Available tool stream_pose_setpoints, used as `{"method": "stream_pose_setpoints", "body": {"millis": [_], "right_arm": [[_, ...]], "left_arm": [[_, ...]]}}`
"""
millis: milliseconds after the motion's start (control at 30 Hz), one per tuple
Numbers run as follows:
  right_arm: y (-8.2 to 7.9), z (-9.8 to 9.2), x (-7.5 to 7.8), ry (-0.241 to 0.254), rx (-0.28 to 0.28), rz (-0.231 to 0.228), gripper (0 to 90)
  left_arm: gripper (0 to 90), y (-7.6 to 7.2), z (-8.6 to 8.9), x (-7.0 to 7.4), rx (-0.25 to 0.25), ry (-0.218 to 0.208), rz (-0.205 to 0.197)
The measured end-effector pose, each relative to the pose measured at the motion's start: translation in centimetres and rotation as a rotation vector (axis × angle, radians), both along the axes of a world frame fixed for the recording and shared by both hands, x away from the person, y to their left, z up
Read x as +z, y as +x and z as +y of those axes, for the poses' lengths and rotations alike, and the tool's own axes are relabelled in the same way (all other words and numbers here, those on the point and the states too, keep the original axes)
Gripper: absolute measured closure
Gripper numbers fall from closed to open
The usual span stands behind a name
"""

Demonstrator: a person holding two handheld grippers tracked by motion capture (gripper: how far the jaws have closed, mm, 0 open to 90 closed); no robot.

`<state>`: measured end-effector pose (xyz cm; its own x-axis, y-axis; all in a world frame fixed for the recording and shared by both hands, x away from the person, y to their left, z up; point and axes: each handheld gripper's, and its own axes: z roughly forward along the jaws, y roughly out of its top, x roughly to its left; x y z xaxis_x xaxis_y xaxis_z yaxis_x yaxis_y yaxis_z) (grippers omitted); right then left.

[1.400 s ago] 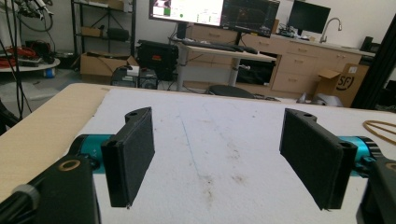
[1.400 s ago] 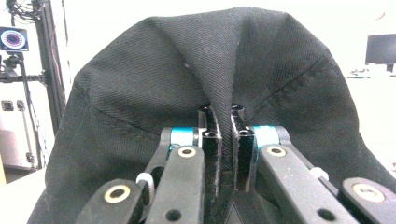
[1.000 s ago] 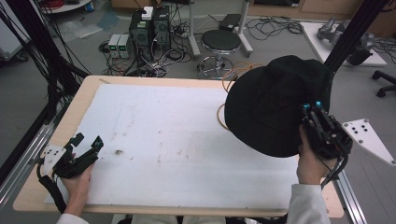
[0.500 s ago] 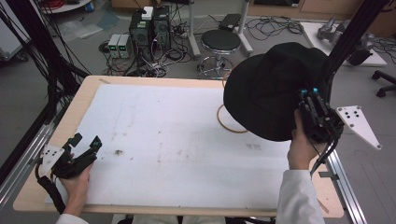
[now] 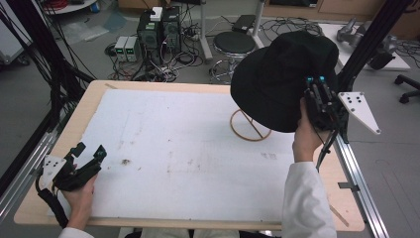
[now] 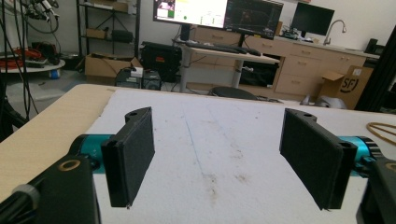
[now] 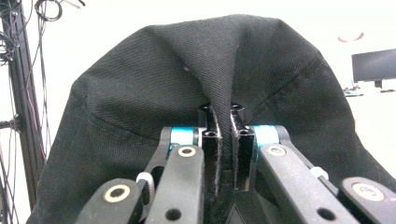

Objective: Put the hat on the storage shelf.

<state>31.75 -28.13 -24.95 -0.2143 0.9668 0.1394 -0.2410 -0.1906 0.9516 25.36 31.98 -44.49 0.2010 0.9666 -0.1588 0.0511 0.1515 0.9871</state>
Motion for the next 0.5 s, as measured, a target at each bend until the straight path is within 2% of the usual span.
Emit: {"method": "stream_pose_setpoints", "body": {"millis": [367,500], "right_arm": [[2.1,1.0,-0.1,0.001,-0.002,0.012,86.3],[3.0,1.2,-0.4,0.001,-0.007,0.029,86.3]], "left_arm": [[26.5,0.0,0.0,-0.1,0.0,-0.001,0.003],[26.5,-0.1,0.0,0.0,-0.003,-0.005,0.002]]}}
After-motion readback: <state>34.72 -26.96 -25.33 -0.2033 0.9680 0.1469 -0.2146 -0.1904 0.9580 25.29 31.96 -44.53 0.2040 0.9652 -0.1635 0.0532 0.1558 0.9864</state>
